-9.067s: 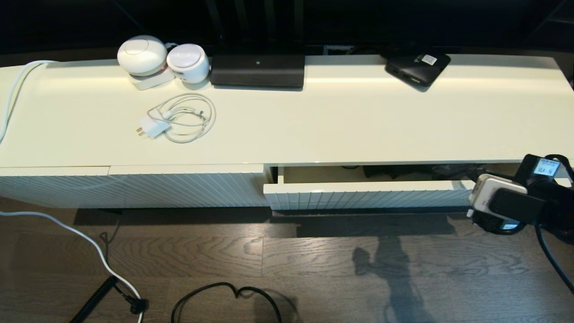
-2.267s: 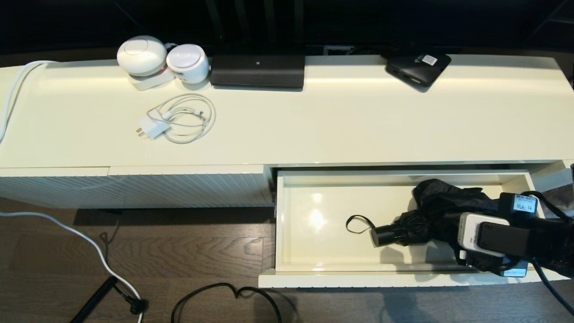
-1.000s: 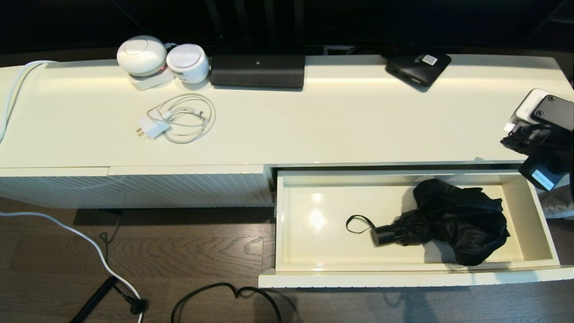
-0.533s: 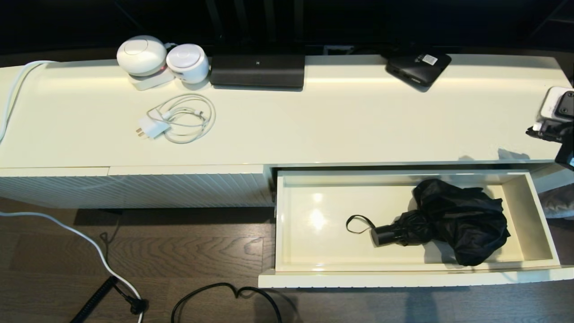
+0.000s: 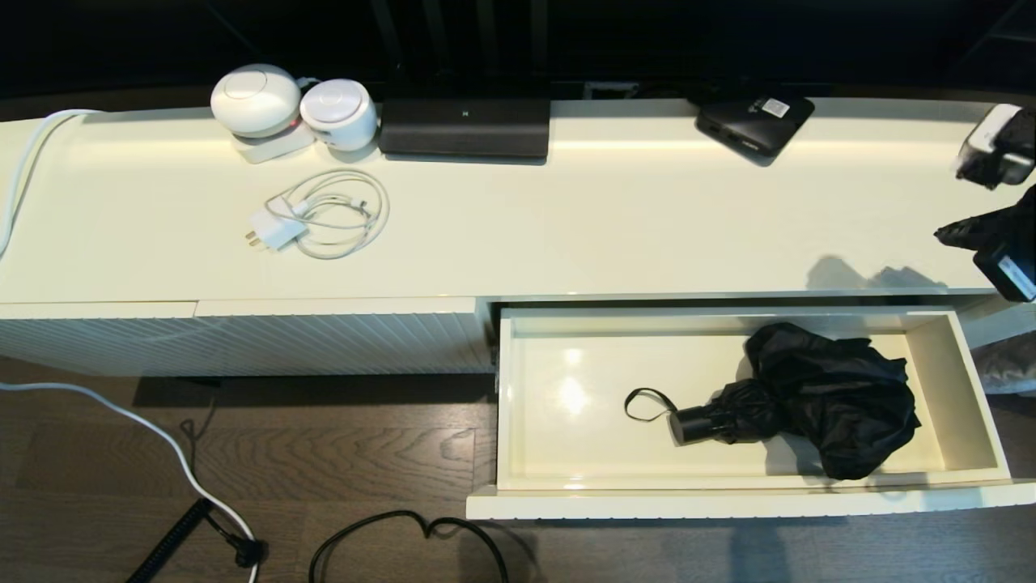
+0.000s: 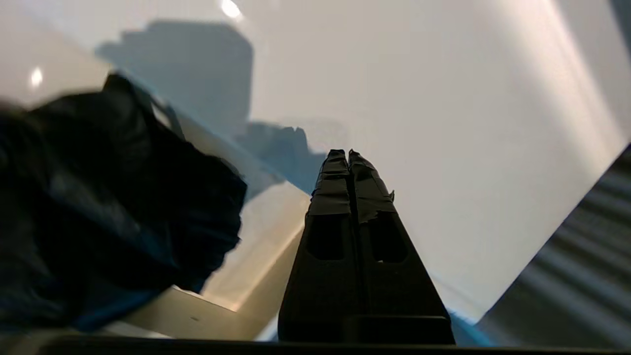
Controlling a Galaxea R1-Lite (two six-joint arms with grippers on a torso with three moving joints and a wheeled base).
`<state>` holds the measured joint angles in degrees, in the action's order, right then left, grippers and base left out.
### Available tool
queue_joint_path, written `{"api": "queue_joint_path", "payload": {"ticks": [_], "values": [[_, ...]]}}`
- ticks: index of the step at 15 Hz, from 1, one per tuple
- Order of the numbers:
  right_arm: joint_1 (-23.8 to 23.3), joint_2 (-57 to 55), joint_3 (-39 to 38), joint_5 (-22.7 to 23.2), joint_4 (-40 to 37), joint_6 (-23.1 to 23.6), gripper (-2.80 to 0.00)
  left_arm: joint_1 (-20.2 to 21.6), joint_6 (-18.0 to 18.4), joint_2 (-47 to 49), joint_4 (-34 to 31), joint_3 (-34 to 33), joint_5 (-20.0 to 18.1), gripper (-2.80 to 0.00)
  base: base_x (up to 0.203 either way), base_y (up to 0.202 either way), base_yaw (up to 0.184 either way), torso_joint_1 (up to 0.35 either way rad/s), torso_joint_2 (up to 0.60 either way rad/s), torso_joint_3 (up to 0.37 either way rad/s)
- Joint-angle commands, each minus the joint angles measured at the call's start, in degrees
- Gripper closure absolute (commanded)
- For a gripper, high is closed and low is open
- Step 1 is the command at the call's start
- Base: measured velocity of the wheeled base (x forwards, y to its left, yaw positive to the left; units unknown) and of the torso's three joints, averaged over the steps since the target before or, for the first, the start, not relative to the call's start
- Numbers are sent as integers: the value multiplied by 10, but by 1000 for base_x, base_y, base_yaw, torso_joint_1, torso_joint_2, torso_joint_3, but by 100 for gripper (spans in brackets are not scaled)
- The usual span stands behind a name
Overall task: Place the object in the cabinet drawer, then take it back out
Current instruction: Take the umbrella out of the drawer and put it on the table
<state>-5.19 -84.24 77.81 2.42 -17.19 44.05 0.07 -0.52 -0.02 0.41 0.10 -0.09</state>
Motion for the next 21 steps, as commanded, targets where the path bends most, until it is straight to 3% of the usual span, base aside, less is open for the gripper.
{"api": "queue_joint_path", "payload": {"ticks": [1,4,7,8,9,11,13,18,21], "values": [[42,-18,24,-84,-3,-273,0,0,0,-1,0,0,0,0,0,0,0,0,0,0],[115,-40,52,-233,-59,-577,0,0,0,-1,0,0,0,0,0,0,0,0,0,0],[184,-58,104,-322,-236,-876,0,0,0,-1,0,0,0,0,0,0,0,0,0,0],[207,-62,120,-338,-294,-952,0,0,0,-1,0,0,0,0,0,0,0,0,0,0],[221,-65,129,-349,-331,-1001,-280,0,0,-1,0,0,0,0,0,0,0,0,0,0],[234,-65,127,-357,-352,-1065,-280,0,0,-1,0,0,0,0,0,0,0,0,0,0],[243,-67,136,-364,-375,-1097,-280,0,0,-2,0,0,0,0,0,0,0,0,0,0],[256,-87,147,-377,-488,-1272,-280,0,0,-1,0,0,0,0,0,0,0,0,0,0],[260,-84,145,-356,-490,-1300,-280,0,0,-2,0,0,0,0,0,0,0,0,0,0]]}}
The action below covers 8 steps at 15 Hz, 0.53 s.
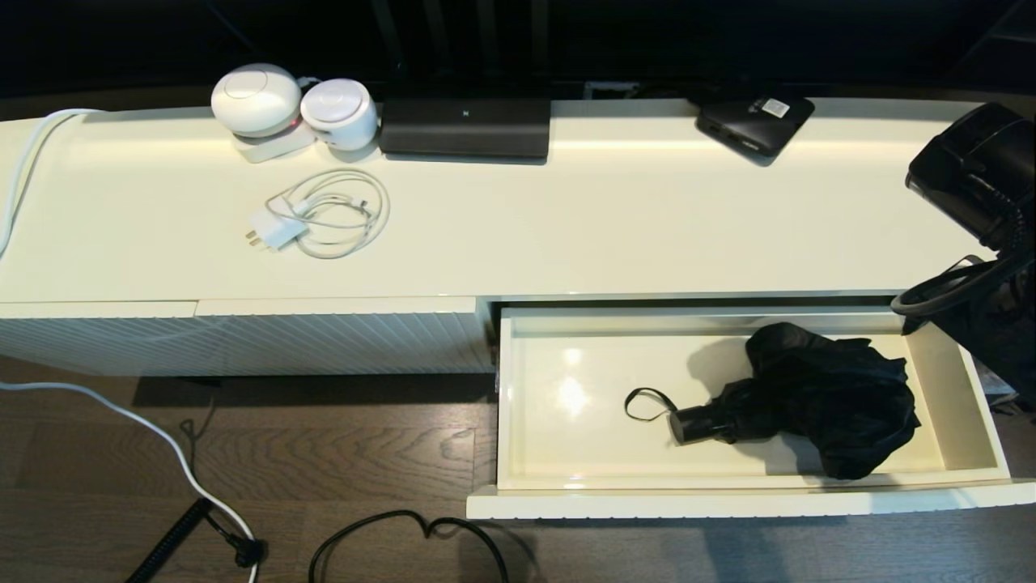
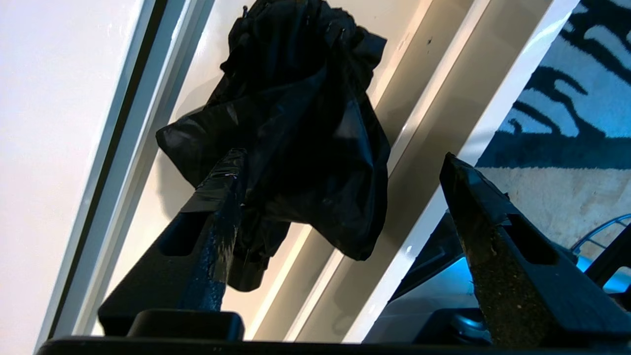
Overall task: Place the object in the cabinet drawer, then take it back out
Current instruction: Take the umbrella out of the drawer and put it on the table
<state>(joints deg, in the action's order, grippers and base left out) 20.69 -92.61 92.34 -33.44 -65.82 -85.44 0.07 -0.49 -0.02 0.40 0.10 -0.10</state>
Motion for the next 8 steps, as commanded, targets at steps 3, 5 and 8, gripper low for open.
{"api": "queue_joint_path", "payload": {"ticks": [3,5,8], "values": [[3,-18,-19,43,6,-42,-280,0,0,-1,0,0,0,0,0,0,0,0,0,0],[-3,-32,-30,87,14,-48,-280,0,0,-1,0,0,0,0,0,0,0,0,0,0],[-20,-54,-62,116,63,-51,-280,0,0,-1,0,0,0,0,0,0,0,0,0,0]]}}
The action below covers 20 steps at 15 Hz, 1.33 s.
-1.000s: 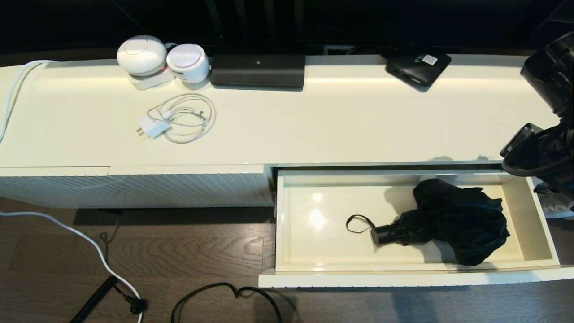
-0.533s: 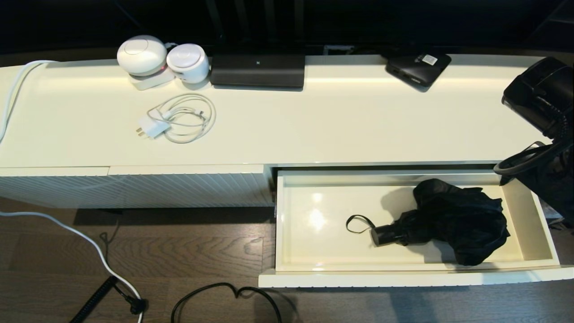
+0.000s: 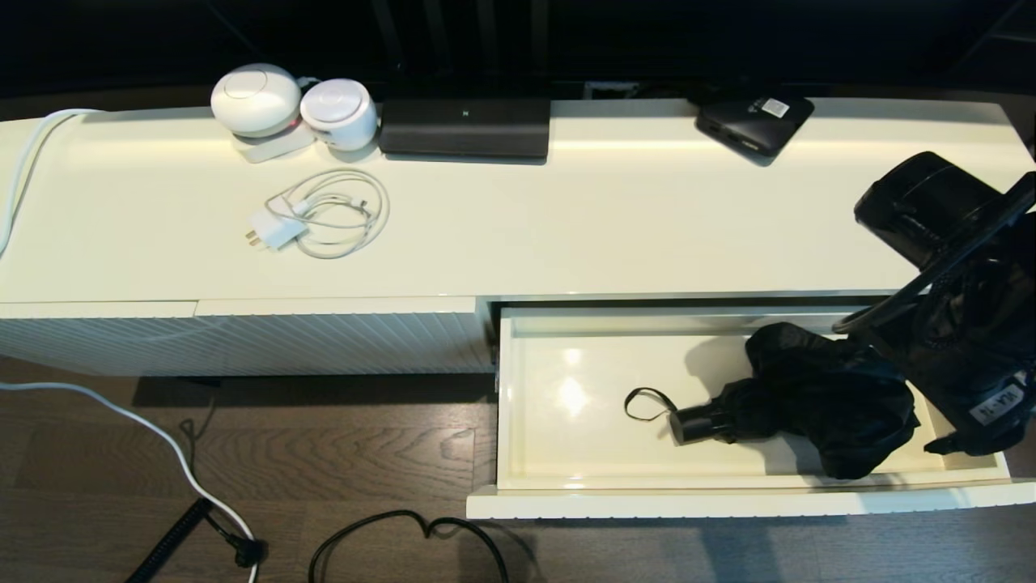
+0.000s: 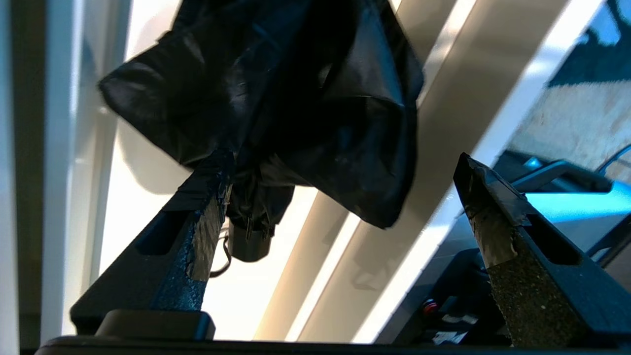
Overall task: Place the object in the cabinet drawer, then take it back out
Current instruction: Take the umbrella out of the drawer and put it on the table
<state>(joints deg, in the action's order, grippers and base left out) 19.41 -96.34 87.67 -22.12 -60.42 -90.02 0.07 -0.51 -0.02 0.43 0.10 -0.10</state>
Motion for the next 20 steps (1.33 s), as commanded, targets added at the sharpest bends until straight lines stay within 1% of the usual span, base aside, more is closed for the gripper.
{"api": "queue_joint_path", "payload": {"ticks": [1,2,3,5,7,9,11,13,17,20], "values": [[-19,-21,-28,11,29,-4,-280,0,0,-1,0,0,0,0,0,0,0,0,0,0],[-39,-22,-45,20,63,-1,-280,0,0,-1,0,0,0,0,0,0,0,0,0,0],[-51,-23,-53,27,81,6,-280,0,0,-1,0,0,0,0,0,0,0,0,0,0],[-63,-24,-62,28,84,10,-280,0,0,-1,0,0,0,0,0,0,0,0,0,0],[-87,-24,-66,35,92,11,-280,0,0,-1,0,0,0,0,0,0,0,0,0,0],[-95,-29,-72,45,110,11,-280,0,0,-2,0,0,0,0,0,0,0,0,0,0],[-96,-32,-73,53,113,11,-280,0,0,-1,0,0,0,0,0,0,0,0,0,0],[-99,-40,-81,62,136,12,-280,0,0,-1,0,0,0,0,0,0,0,0,0,0],[-129,-60,-109,70,197,52,-280,0,0,-1,0,0,0,0,0,0,0,0,0,0],[-133,-81,-110,87,202,53,-280,0,0,-1,0,0,0,0,0,0,0,0,0,0]]}}
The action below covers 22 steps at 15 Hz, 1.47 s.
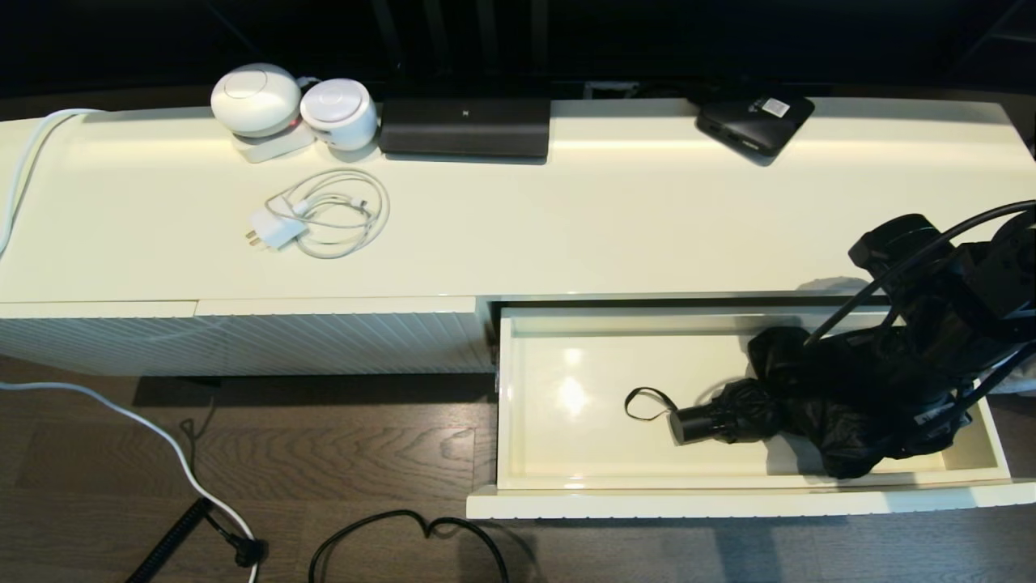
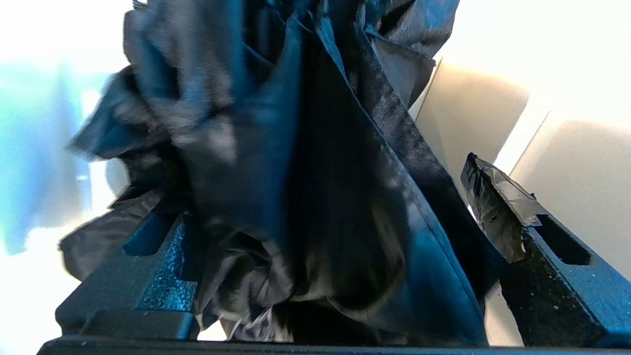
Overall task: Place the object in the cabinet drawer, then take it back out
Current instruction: Take the umbrella out of the drawer and put it on the table
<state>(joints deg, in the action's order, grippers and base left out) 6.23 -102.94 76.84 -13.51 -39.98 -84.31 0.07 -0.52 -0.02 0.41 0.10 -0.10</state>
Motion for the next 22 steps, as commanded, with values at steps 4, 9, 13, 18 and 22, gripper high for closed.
{"api": "queue_joint_path", "payload": {"ticks": [4,9,13,18,22], "values": [[-11,-25,-7,15,19,-3,-280,0,0,-1,0,0,0,0,0,0,0,0,0,0],[-17,-26,-22,26,36,4,-280,0,0,-1,0,0,0,0,0,0,0,0,0,0],[-18,-30,-23,28,41,3,0,0,0,-1,0,0,0,0,0,0,0,0,0,0],[-14,-14,-31,33,37,2,0,0,0,-1,0,0,0,0,0,0,0,0,0,0],[-4,11,-41,32,33,1,0,0,0,-1,0,0,0,0,0,0,0,0,0,0]]}}
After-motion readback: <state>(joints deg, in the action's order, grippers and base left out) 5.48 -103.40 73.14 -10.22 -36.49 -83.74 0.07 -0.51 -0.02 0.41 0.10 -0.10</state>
